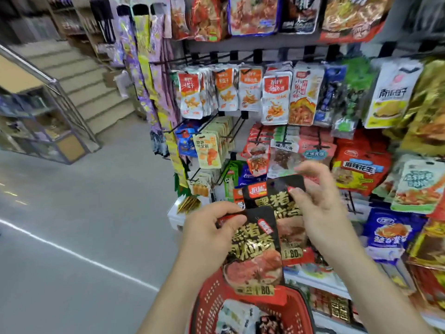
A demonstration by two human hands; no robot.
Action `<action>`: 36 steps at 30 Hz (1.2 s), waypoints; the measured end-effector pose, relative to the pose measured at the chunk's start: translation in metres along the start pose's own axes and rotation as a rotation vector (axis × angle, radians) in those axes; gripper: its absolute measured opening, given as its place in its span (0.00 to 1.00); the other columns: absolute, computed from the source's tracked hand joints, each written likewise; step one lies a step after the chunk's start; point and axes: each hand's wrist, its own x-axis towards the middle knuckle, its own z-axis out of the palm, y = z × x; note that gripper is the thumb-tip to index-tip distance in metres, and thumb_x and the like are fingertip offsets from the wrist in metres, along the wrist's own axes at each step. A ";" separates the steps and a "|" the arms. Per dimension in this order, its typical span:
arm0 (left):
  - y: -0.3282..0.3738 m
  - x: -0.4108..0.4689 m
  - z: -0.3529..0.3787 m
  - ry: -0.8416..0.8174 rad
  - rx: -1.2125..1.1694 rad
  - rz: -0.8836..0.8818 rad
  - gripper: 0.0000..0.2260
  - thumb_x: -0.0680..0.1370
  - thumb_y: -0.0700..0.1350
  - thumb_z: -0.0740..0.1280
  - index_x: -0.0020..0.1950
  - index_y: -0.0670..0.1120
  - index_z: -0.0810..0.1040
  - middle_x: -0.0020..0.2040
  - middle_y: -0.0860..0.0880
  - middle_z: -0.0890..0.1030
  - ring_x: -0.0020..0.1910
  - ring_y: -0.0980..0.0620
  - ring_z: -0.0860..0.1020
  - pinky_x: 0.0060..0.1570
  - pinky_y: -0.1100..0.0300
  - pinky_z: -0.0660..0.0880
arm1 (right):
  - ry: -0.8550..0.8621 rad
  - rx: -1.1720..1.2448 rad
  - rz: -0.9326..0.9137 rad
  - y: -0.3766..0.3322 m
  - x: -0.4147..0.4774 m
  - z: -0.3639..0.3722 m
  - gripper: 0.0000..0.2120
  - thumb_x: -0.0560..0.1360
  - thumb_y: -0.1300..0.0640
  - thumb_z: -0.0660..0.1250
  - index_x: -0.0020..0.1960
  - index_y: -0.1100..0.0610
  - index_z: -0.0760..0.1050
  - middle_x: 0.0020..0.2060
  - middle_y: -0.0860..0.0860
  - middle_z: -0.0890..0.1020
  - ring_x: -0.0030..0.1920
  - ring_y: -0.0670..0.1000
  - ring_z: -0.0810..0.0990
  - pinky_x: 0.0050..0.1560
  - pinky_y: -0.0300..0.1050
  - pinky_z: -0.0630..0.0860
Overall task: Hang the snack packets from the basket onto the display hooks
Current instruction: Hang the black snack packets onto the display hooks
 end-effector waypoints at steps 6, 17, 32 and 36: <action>-0.042 0.043 -0.063 -0.029 -0.013 0.162 0.15 0.76 0.41 0.69 0.39 0.62 0.74 0.39 0.60 0.80 0.41 0.60 0.77 0.37 0.68 0.71 | 0.057 0.042 0.085 0.005 -0.001 0.094 0.15 0.79 0.61 0.63 0.39 0.52 0.84 0.41 0.47 0.85 0.45 0.47 0.82 0.39 0.40 0.80; -0.043 0.068 -0.077 -0.348 -0.252 0.006 0.06 0.70 0.47 0.76 0.34 0.52 0.82 0.32 0.55 0.81 0.32 0.57 0.78 0.36 0.61 0.74 | 0.396 -0.193 -0.023 0.008 -0.021 0.118 0.09 0.75 0.62 0.70 0.41 0.49 0.83 0.37 0.51 0.84 0.40 0.52 0.82 0.42 0.47 0.77; -0.083 0.112 -0.099 -0.353 0.107 0.239 0.21 0.76 0.33 0.63 0.42 0.61 0.81 0.46 0.63 0.82 0.49 0.60 0.80 0.50 0.58 0.75 | 0.499 -0.172 -0.098 0.034 0.012 0.094 0.10 0.74 0.65 0.71 0.40 0.50 0.80 0.33 0.45 0.82 0.33 0.44 0.77 0.36 0.36 0.73; -0.087 0.134 -0.085 -0.234 0.227 0.329 0.10 0.72 0.44 0.56 0.39 0.50 0.77 0.33 0.54 0.79 0.37 0.55 0.77 0.39 0.52 0.75 | 0.493 -0.213 -0.088 0.048 0.039 0.116 0.13 0.73 0.64 0.72 0.38 0.46 0.79 0.29 0.38 0.80 0.30 0.40 0.75 0.31 0.31 0.69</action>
